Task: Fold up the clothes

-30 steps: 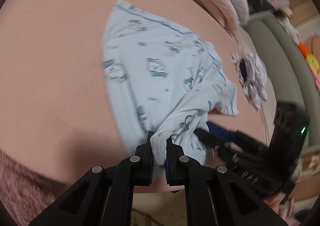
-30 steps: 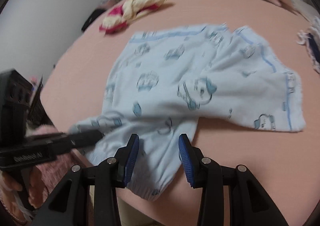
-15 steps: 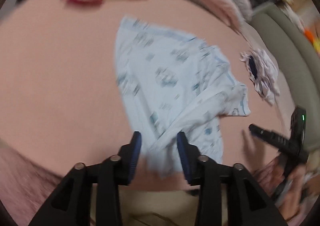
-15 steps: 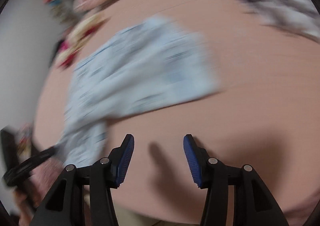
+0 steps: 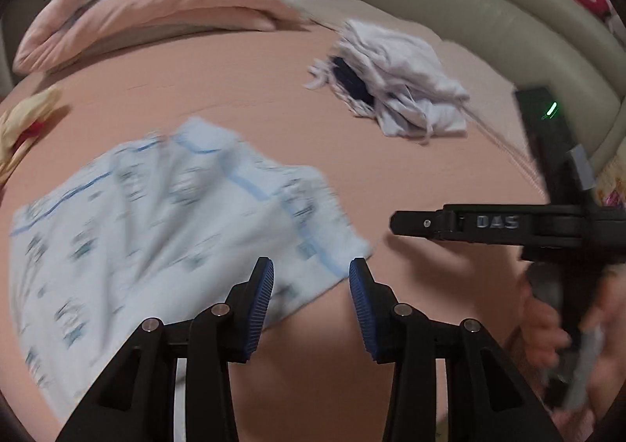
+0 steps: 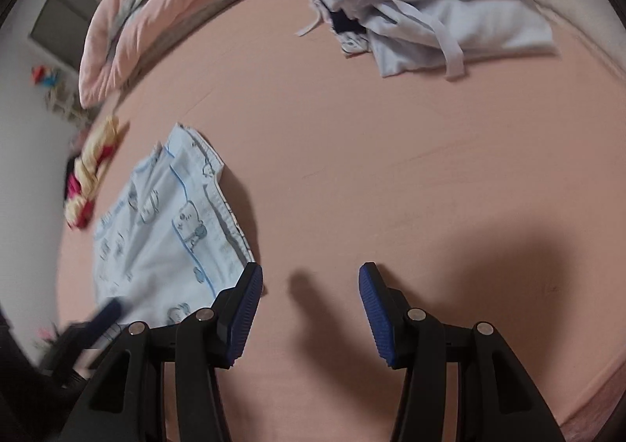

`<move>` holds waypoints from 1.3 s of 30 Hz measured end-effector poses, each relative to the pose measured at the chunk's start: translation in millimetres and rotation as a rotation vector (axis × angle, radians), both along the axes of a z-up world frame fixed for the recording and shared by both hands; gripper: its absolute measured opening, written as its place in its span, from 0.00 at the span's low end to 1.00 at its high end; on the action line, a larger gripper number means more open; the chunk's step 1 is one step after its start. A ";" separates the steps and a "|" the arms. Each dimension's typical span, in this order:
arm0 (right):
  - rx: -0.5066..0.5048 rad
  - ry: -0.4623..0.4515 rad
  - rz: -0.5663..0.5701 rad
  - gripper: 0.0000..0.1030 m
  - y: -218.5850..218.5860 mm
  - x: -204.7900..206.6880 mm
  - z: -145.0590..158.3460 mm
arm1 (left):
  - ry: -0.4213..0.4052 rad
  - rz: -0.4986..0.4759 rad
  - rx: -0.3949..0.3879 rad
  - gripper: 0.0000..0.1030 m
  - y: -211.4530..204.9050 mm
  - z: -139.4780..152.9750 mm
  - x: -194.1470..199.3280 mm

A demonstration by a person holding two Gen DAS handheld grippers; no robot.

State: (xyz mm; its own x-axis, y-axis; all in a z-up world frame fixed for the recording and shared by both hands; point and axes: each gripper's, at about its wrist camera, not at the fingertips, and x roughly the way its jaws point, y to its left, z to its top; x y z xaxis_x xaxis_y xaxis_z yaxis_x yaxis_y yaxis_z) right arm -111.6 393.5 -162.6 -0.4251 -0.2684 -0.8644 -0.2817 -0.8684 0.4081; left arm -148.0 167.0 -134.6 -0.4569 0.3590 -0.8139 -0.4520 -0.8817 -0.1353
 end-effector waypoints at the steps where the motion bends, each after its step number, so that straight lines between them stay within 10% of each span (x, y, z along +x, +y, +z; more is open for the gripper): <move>1: 0.005 0.006 -0.003 0.50 2.4 -1.5 1.8 | -0.012 -0.019 -0.023 0.36 10.7 -5.2 -2.0; 9: -0.039 -0.074 -0.076 0.51 35.5 -8.2 -13.4 | 0.024 -0.097 -0.190 0.38 45.7 -34.1 0.5; 11: -0.038 -0.063 -0.072 0.51 33.2 -8.4 -11.8 | 0.025 -0.060 -0.148 0.03 39.4 -31.3 -8.2; 21: 0.088 0.049 0.166 0.51 -25.6 -50.0 19.7 | 0.060 0.244 0.246 0.03 -150.1 52.2 -39.5; 30: 0.203 0.125 0.356 0.51 -133.8 -172.1 24.1 | 0.023 0.449 0.273 0.03 -291.9 27.9 -95.0; 39: 0.285 0.117 0.488 0.64 -209.3 -228.0 -7.5 | -0.107 0.473 0.291 0.03 -323.2 -24.6 -102.8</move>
State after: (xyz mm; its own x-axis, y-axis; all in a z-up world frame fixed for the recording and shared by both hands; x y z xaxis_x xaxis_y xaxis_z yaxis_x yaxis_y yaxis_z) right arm -339.6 184.2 -170.1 -0.4082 -0.2203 -0.8859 0.2118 -0.9668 0.1429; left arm -250.8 -156.2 -159.2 -0.5432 0.3517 -0.7624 0.0130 -0.9044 -0.4264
